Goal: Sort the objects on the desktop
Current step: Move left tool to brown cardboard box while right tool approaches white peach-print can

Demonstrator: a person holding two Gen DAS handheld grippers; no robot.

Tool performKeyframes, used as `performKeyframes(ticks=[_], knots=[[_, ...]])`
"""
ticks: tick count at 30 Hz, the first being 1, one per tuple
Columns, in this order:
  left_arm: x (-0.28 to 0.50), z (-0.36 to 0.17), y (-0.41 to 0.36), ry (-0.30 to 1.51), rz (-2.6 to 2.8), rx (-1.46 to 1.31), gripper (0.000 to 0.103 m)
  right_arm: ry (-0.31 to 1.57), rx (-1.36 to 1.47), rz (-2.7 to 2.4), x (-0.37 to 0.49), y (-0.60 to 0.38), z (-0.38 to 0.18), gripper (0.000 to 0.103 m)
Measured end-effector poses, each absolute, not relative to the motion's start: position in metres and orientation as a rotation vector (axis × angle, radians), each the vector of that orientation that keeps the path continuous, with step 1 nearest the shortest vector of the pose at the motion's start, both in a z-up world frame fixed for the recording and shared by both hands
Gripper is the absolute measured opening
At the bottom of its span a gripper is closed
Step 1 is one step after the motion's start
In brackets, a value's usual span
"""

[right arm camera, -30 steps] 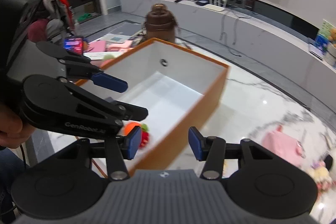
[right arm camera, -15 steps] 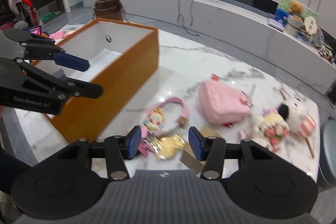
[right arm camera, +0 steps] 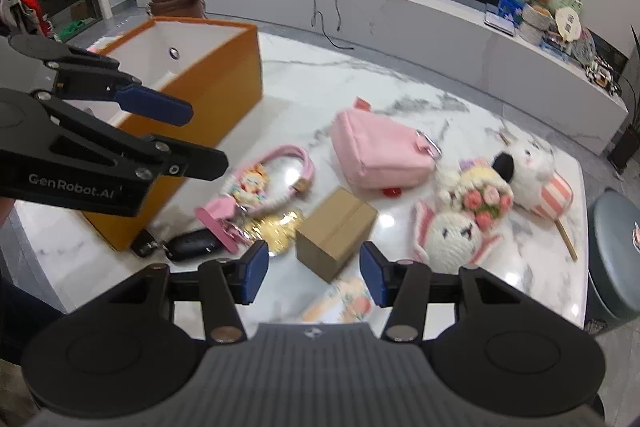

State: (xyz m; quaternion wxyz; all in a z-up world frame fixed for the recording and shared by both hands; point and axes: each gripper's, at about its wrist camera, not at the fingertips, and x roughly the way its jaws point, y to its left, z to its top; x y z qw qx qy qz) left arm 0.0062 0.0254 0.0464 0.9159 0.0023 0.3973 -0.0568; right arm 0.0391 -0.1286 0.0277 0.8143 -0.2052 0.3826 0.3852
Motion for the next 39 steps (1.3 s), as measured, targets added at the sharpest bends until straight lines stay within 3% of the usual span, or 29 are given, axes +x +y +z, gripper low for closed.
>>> performKeyframes(ticks=[13, 23, 32, 39], knots=[[0.032, 0.014, 0.003, 0.887, -0.114, -0.049, 0.062, 0.905, -0.384, 0.695, 0.055, -0.147, -0.024, 0.055], [0.052, 0.0, -0.005, 0.925, -0.111, -0.087, 0.062, 0.924, -0.331, 0.675, 0.056, -0.137, -0.039, 0.063], [0.067, -0.014, -0.019, 0.945, -0.101, -0.059, 0.061, 0.928, -0.344, 0.63, 0.059, -0.135, -0.053, 0.063], [0.071, -0.018, -0.022, 0.943, -0.116, -0.08, 0.067, 0.941, -0.354, 0.62, 0.061, -0.133, -0.064, 0.064]])
